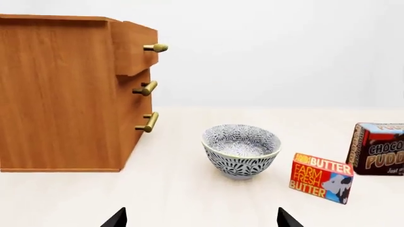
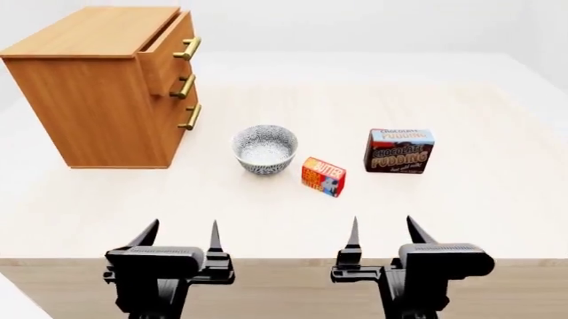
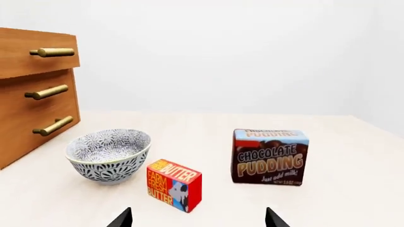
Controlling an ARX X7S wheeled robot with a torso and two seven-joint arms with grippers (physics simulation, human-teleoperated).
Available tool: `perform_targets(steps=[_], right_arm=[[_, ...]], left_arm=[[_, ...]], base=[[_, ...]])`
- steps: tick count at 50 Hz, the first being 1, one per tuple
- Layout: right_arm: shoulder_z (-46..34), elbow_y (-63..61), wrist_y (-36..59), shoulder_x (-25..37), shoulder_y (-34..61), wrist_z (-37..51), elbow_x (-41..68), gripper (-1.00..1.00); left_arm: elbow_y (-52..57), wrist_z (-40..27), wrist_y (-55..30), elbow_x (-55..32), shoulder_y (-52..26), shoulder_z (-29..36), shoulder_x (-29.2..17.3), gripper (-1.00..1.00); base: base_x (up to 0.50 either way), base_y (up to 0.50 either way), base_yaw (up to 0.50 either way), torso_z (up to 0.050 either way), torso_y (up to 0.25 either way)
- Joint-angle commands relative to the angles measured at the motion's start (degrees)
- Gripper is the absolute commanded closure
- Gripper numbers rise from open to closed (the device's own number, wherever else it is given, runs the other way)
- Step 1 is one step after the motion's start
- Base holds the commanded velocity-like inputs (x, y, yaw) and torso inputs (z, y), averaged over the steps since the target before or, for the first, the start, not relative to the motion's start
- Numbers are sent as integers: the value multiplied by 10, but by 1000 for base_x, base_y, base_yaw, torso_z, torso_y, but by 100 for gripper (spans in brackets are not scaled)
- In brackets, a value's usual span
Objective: Put the butter at the back in the top drawer of the cabinet and close it.
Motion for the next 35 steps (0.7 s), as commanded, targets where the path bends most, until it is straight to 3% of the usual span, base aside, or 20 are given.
perform_targets(steps=[1,5,35], right_arm=[[-12,-74,51,18,-5,4,5,-100],[-16,-77,48,22,-7,4,4,-100],[-28,-98,47,35,-17,17,9,-100]], left_arm=[[79,-8,-41,-15,14,0,-14,-100],[85,-12,-29,-12,20,2,-15,-100],[95,-25,-11,-25,29,4,-26,-100]], base=[[500,0,0,50,0],[500,0,0,46,0],[500,0,0,0,0]])
